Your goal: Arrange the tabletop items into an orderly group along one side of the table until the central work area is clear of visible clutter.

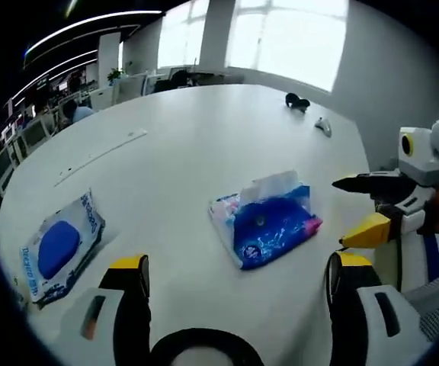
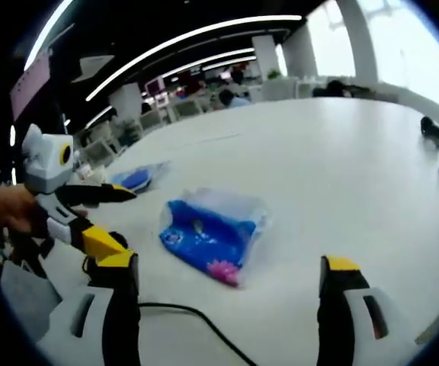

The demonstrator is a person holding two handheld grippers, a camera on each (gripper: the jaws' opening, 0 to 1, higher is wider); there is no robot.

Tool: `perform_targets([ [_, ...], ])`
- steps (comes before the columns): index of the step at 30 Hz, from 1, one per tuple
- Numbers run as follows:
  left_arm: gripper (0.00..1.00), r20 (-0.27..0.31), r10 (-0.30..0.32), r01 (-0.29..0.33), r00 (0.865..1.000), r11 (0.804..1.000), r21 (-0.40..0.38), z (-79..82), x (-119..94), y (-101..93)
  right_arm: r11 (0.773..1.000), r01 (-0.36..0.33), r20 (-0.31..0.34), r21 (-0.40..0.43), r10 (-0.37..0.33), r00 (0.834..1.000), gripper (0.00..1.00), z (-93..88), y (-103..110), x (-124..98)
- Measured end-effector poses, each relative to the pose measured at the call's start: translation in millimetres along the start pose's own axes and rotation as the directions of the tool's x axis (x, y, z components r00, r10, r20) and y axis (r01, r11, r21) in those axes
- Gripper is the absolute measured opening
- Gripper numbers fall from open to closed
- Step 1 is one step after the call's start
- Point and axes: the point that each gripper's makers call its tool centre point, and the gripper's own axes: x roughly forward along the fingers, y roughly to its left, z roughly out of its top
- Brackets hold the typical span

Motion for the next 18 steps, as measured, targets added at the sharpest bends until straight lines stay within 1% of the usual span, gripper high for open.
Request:
perform_targets([
  [1,0.99,0.005,0.009,-0.009,1.0,1.0,0.005,3.2,3,1.2,1.0,0.008,-0.004,0.005,-0.008,1.0,0.94,-1.3,-3,1],
  [4,0.99,0.007,0.005,-0.005,1.0,1.0,0.003,8.4,10,0.9,0.999,0.027,0.0,0.027,-0.027,1.0,0.92,-2.2,-9,2],
  [7,0.98,-0.005,0.018,-0.018,1.0,1.0,0.018,9.0,17,3.5,0.998,0.033,-0.003,0.049,-0.033,0.999,0.9,-4.1,-13,5],
  [10,0.97,0.007,0.038,-0.038,0.999,0.999,0.005,12.6,23,7.8,0.998,0.045,-0.016,0.05,-0.045,0.999,0.88,-6.4,-16,8],
  [13,0.96,-0.005,0.046,-0.046,0.999,0.999,0.001,11.3,29,9.6,0.997,0.044,-0.022,0.062,-0.042,0.999,0.87,-5.8,-17,11],
  [14,0.95,-0.017,0.049,-0.048,0.999,0.999,0.009,9.2,32,10.5,0.997,0.045,-0.025,0.061,-0.044,0.999,0.87,-5.3,-18,13],
  [18,0.91,-0.034,0.063,-0.063,0.997,0.998,0.005,5.7,37,15.6,0.997,0.046,-0.037,0.066,-0.044,0.998,0.84,-3.2,-20,21],
])
